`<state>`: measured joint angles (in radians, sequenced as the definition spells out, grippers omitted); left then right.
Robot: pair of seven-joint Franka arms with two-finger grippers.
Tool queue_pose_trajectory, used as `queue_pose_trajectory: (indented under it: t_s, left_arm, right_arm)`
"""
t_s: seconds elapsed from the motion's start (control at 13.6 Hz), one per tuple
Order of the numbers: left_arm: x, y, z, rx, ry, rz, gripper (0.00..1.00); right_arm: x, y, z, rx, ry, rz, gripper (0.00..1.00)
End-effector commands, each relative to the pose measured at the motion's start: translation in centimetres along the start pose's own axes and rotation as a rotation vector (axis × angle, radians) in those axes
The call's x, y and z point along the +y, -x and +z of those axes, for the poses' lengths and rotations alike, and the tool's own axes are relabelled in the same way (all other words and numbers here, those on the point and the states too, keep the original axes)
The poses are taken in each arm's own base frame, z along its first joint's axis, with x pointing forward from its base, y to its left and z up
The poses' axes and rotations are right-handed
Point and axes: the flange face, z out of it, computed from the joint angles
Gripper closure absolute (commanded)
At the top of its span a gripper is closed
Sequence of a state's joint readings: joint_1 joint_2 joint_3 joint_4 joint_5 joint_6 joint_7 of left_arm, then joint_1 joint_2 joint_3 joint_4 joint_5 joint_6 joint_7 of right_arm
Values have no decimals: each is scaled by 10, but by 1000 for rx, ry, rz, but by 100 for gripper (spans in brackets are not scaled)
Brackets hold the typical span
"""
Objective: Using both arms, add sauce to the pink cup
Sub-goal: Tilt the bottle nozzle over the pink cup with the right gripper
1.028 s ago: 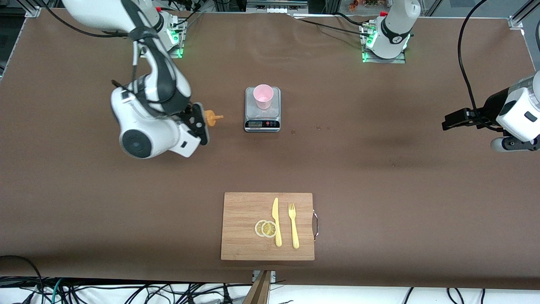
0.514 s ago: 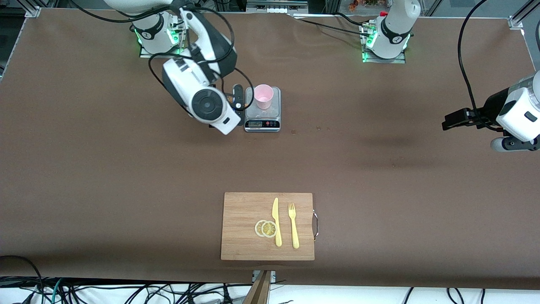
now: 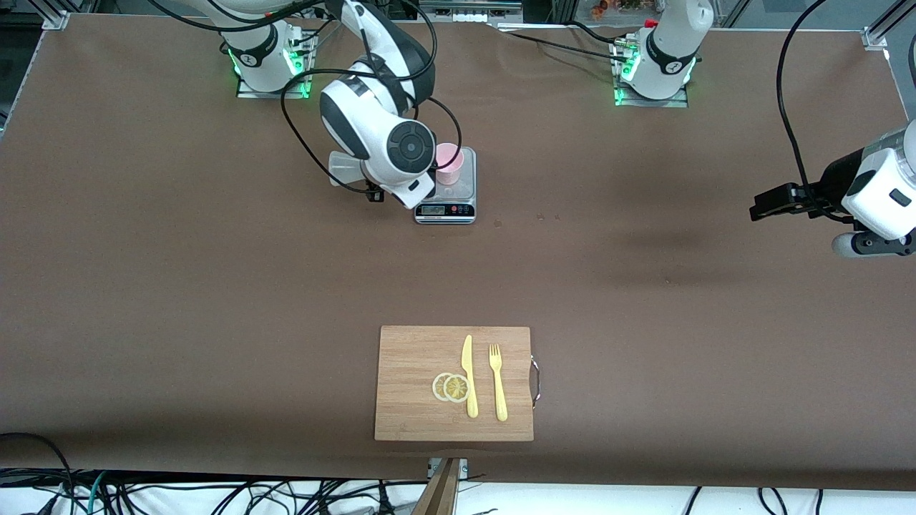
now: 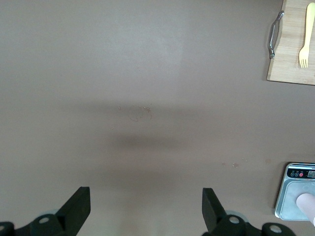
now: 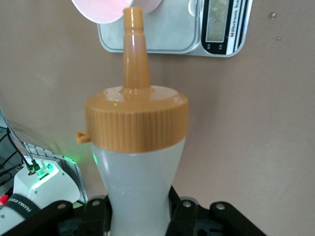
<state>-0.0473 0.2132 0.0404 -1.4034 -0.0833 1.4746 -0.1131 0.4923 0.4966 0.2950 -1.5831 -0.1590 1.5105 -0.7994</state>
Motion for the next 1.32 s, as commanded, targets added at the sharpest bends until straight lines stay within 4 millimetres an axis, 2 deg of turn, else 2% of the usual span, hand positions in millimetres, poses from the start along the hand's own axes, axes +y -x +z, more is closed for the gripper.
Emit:
queue_pose_trajectory:
  t_s: [0.0,0.37,0.88,1.03,1.25]
  left_arm:
    - [-2,-1,-3,-6,-5,19,0]
    - [-2,-1,-3,-6,-5,18,0]
    - [-1,-1,-3,-6,-6,19,0]
    - [-1,-1,-3,-6,-6,19,0]
    - [-1,-1,-3,-6,-6,19,0]
  right_arm:
    - [-14,-9,3,-51,11,24,84]
    - [-27,-27,9,-80,24,32,83]
    - [-29,-36,16,-99,35,64,83]
    - [-24,-31,14,-84,33,63,83]
    - [-11,-13,1,-19,41,38,83]
